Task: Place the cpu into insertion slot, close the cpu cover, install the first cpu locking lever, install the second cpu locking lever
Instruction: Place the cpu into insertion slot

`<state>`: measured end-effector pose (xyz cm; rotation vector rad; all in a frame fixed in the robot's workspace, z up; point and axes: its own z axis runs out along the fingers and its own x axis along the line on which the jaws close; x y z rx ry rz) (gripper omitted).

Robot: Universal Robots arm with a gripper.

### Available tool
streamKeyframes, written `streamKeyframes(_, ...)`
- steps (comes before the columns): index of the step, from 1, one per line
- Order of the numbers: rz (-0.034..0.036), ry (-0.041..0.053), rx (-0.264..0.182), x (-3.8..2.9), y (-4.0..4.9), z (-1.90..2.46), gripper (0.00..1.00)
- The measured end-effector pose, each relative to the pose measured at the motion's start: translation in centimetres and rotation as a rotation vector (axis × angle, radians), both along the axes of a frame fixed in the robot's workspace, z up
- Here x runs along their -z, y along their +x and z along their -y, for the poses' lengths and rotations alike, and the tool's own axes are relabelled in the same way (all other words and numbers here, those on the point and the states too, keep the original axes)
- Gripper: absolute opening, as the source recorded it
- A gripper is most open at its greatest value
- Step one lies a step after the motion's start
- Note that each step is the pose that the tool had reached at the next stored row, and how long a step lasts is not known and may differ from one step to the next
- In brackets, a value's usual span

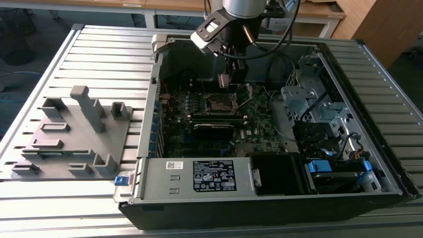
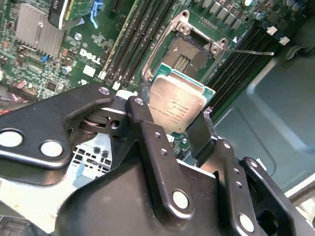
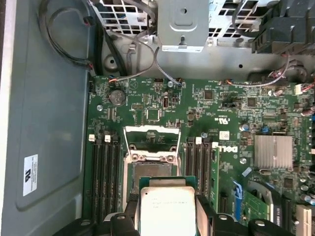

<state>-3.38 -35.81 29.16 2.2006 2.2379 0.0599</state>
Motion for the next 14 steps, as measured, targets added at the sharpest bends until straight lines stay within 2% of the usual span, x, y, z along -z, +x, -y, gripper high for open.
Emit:
streamKeyframes(3, 0.0, 0.0059, -0.001, 0.51, 0.0, 0.0, 0.54)
streamKeyframes(9, 0.0045, 0.007, -0.006, 1.42, -0.08, 0.0, 0.54)
streamKeyframes(12, 0.0056, 0.0067, -0.006, 1.47, -0.11, 0.0, 0.54)
streamKeyframes(14, 0.0093, 0.0072, -0.006, 1.64, -0.15, 0.0, 0.54)
